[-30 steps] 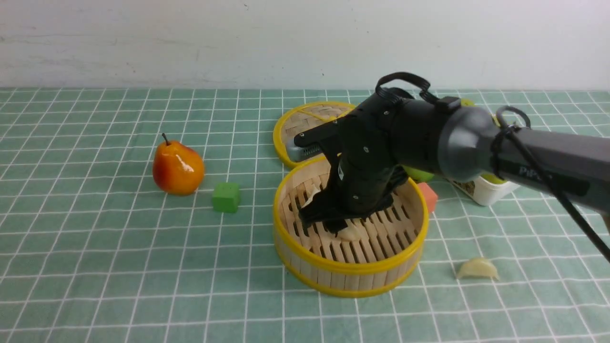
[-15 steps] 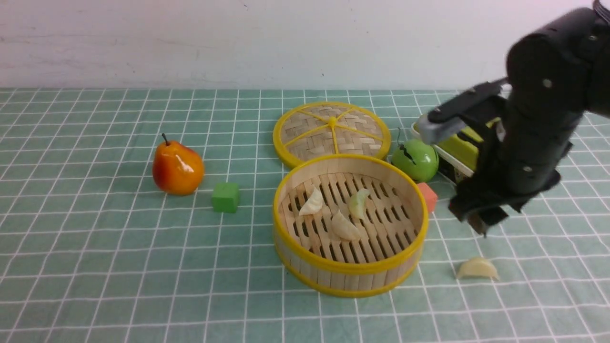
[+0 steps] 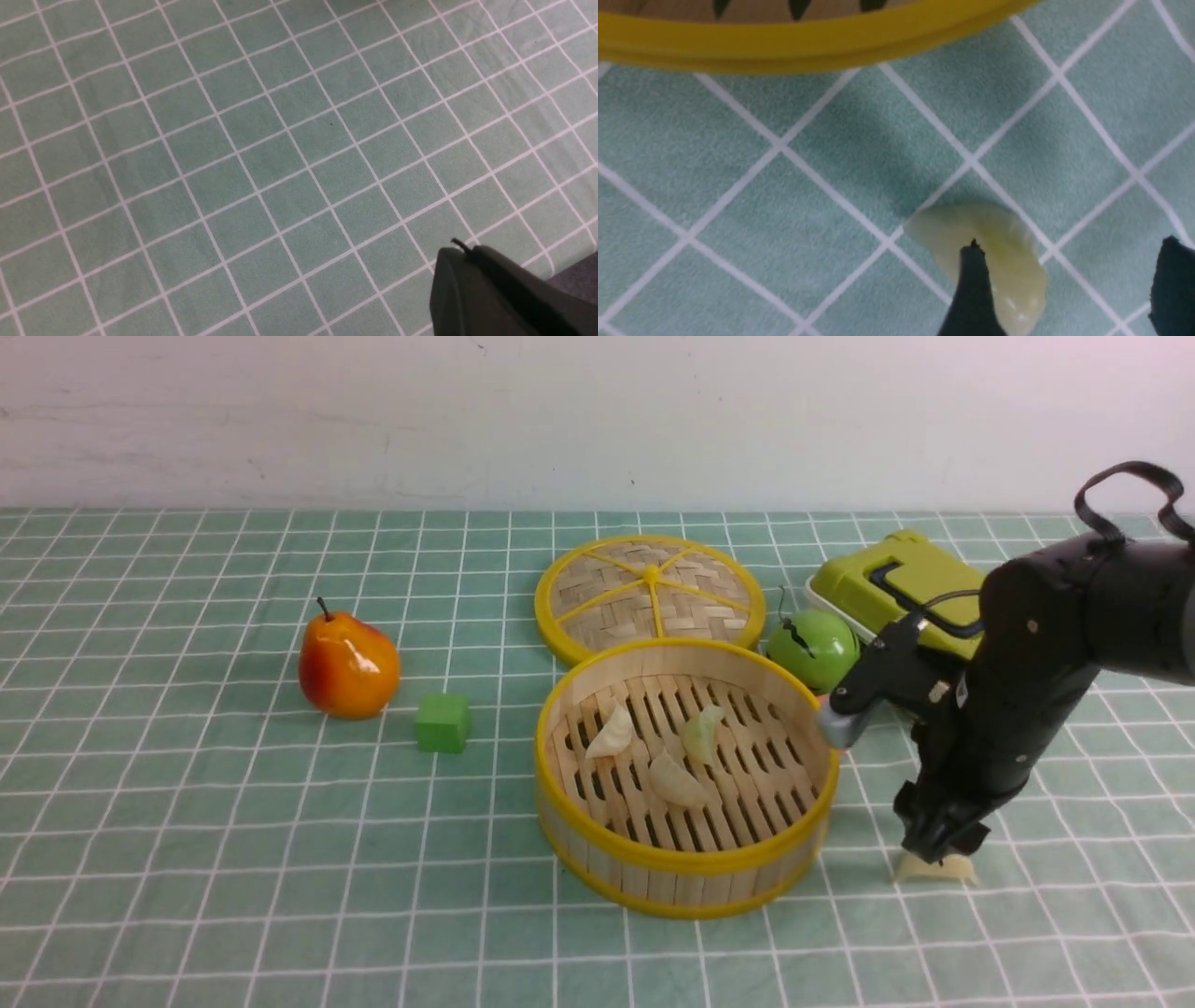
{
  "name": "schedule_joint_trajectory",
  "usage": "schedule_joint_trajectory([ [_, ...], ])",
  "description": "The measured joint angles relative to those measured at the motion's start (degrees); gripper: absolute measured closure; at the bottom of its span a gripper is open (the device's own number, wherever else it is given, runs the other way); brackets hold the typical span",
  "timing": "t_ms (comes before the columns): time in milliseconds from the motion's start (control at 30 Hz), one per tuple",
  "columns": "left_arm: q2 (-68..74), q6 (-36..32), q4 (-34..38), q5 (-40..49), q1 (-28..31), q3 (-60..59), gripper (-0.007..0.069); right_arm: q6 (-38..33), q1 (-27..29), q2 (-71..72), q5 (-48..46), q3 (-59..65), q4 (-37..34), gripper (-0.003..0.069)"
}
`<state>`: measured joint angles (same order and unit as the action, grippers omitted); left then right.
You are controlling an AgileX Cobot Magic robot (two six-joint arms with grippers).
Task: Put the dumplings into the steamer on the table with the blue tablecloth.
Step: 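Reach for and grasp a dumpling lying on the table beside the steamer, then place the dumpling in the bamboo steamer basket with the right gripper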
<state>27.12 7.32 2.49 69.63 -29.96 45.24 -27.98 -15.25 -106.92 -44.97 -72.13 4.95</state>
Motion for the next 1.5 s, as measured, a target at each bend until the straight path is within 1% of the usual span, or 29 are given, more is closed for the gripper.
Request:
schedule_joint_trajectory([
  [100,0.00,1.00,1.07,0.00,0.00,-0.20,0.0622,-3.20,-0.09,-2.29,0.36,-0.05,-0.49,0.0184],
  [167,0.00,1.29,1.25,0.00,0.00,-0.20,0.0620,-4.22,-0.16,-3.45,0.39,-0.05,-0.85,0.0214],
  [233,0.00,1.41,1.27,0.00,0.00,-0.26,0.0619,-4.84,-0.16,-3.91,0.22,-0.05,-1.08,0.0279],
  [300,0.00,1.52,1.27,0.00,0.00,-0.26,0.0618,-5.03,-0.16,-3.86,0.33,-0.05,-1.08,0.0365],
  [333,0.00,1.56,1.27,0.00,0.00,-0.26,0.0618,-5.03,-0.16,-3.80,0.33,-0.12,-1.08,0.0417],
  [367,0.00,1.56,1.27,-0.07,0.00,-0.26,0.0618,-5.03,-0.16,-3.75,0.00,-0.26,-0.86,0.0489],
  [400,0.00,1.56,1.13,-0.28,0.00,-0.26,0.0618,-5.03,-0.16,-3.69,-0.92,-0.58,-0.73,0.0536],
  [533,0.00,1.56,0.63,-1.31,0.00,-0.26,0.0618,-4.10,-0.16,-2.20,-5.93,-3.13,-0.31,0.0522],
  [667,0.00,1.56,-0.56,-3.22,0.00,-0.30,0.0616,1.48,-2.05,1.82,-10.39,-9.93,-1.94,0.0523],
  [767,0.00,1.56,-0.70,-4.70,0.00,-0.37,0.0613,7.04,-5.16,3.81,-10.98,-15.01,-6.12,0.0523],
  [867,0.00,1.56,-0.81,-5.99,0.00,-0.37,0.0608,11.47,-8.37,3.66,-8.17,-17.30,-10.85,0.0523],
  [1000,0.00,1.56,-0.82,-6.32,0.00,-0.37,0.0604,14.75,-10.78,0.17,-1.93,-17.72,-13.52,0.0523],
  [1133,0.00,1.56,-0.82,-6.38,0.00,-0.37,0.0600,16.78,-11.23,-4.54,0.97,-17.72,-13.20,0.0523],
  [1267,0.00,1.56,-0.82,-6.38,0.00,-0.37,0.0596,20.31,-11.23,-8.26,2.10,-17.72,-9.81,0.0523],
  [1367,0.00,1.63,-0.77,-6.26,0.00,-0.37,0.0595,24.04,-11.23,-9.17,2.64,-17.72,-7.29,0.0470],
  [1467,0.00,1.63,-0.72,-6.26,0.00,-0.37,0.0595,26.86,-11.23,-9.16,2.29,-17.72,-6.09,0.0379],
  [1500,0.00,1.63,-0.72,-6.26,0.00,-0.37,0.0595,27.98,-11.23,-9.00,1.48,-17.72,-5.95,0.0323],
])
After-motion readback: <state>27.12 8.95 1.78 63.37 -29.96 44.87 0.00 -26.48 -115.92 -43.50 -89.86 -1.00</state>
